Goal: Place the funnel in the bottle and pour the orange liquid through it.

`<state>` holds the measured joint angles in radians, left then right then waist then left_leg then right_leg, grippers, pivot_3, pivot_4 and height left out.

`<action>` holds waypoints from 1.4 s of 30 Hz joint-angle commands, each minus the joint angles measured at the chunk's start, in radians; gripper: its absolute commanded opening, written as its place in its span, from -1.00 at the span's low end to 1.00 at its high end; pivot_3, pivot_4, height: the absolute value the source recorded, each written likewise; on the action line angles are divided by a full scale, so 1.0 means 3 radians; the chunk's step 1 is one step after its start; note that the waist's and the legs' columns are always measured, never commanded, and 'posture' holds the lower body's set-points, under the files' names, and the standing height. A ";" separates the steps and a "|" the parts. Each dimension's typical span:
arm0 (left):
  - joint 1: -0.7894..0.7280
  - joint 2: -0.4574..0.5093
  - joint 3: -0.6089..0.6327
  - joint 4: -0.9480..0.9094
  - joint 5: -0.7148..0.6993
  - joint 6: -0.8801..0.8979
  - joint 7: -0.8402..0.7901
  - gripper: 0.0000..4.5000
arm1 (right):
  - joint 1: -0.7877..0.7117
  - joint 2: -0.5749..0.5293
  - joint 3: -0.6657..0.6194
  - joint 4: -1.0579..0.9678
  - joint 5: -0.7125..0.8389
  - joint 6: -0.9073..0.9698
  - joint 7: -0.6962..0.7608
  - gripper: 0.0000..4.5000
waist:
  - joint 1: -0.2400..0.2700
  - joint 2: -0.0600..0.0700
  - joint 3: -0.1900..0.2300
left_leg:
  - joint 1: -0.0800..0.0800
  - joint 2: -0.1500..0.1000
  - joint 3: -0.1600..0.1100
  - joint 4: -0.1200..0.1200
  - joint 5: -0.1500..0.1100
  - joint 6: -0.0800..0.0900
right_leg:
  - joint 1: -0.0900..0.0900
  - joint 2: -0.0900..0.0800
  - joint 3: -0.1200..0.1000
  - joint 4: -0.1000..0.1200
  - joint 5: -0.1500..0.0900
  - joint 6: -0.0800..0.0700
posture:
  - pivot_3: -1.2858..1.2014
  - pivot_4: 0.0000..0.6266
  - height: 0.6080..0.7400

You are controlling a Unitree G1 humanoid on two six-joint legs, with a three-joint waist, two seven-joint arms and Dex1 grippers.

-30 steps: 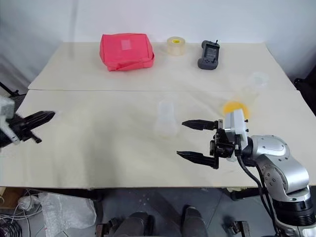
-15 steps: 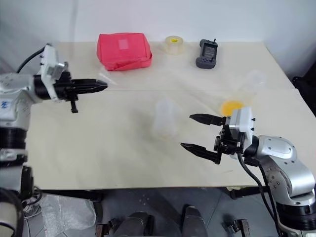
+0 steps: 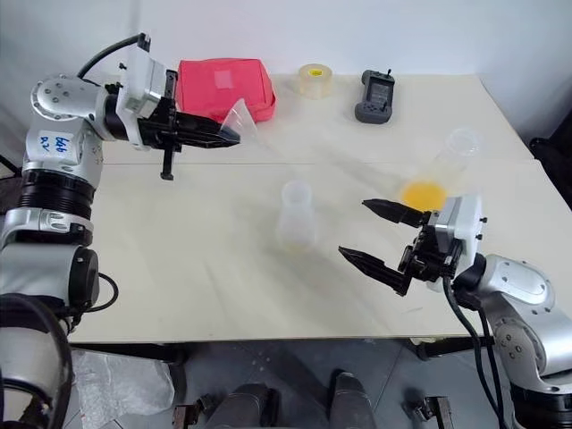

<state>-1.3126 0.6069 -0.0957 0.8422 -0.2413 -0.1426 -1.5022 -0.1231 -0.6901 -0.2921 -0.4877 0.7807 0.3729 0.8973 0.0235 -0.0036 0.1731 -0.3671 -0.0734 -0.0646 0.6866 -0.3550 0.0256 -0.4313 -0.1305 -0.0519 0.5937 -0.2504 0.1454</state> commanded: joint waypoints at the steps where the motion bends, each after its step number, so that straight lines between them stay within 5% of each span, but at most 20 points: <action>1: -0.0194 -0.0109 -0.0116 0.0042 0.0056 -0.0230 -0.0374 -0.99 | 0.0006 0.0054 -0.0161 -0.0200 0.0125 -0.0022 -0.0173 1.00 | 0.0014 -0.0001 0.0000 | -0.0005 0.0000 -0.0003 0.0005 0.0000 0.0000 | 0.0000 0.0000 -0.0001 0.0000 0.0001 0.0002 | 0.03 -0.52 1.00; 25: -0.0471 -0.0368 -0.0935 0.0499 0.0111 -0.1314 -0.0374 -0.99 | 0.0409 0.0156 -0.0296 -0.0515 0.0135 -0.0116 -0.0532 1.00 | 0.0011 -0.0001 0.0001 | -0.0013 -0.0005 -0.0004 0.0032 -0.0008 0.0016 | 0.0006 -0.0001 0.0001 0.0002 0.0006 0.0011 | 0.03 -0.52 1.00; 28: -0.0485 -0.0389 -0.1037 0.0430 0.0040 -0.1320 -0.0374 -0.71 | 0.0428 0.0150 -0.0306 -0.0517 0.0131 -0.0125 -0.0531 1.00 | 0.0010 -0.0001 0.0001 | -0.0014 -0.0005 -0.0005 0.0035 -0.0008 0.0017 | 0.0008 -0.0001 0.0001 0.0002 0.0007 0.0013 | 0.03 -0.52 1.00; 40: -0.0418 -0.0302 -0.1169 -0.0053 -0.0484 -0.0841 -0.0374 0.95 | 0.0497 0.0118 -0.0349 -0.0547 0.0126 -0.0151 -0.0536 1.00 | 0.0007 -0.0002 0.0001 | -0.0014 -0.0002 -0.0004 0.0037 -0.0009 0.0018 | 0.0008 -0.0001 0.0005 0.0003 0.0007 0.0013 | 0.03 -0.52 1.00; 42: -0.0395 -0.0293 -0.1022 -0.0134 -0.0579 -0.0606 -0.0374 0.98 | 0.0498 0.0096 -0.0385 -0.0556 0.0134 -0.0140 -0.0548 1.00 | 0.0004 -0.0002 0.0001 | -0.0014 -0.0002 -0.0004 0.0037 -0.0009 0.0018 | 0.0008 -0.0001 0.0006 0.0003 0.0007 0.0013 | 0.03 -0.52 1.00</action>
<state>-1.4186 0.5073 -0.4479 0.8388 -0.3686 -0.3736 -1.5023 0.0264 -0.6516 -0.3630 -0.6192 0.8073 0.3499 0.7415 0.0247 -0.0042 0.1734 -0.3712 -0.0739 -0.0660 0.6977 -0.3577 0.0310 -0.4290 -0.1307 -0.0502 0.5947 -0.2483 0.1493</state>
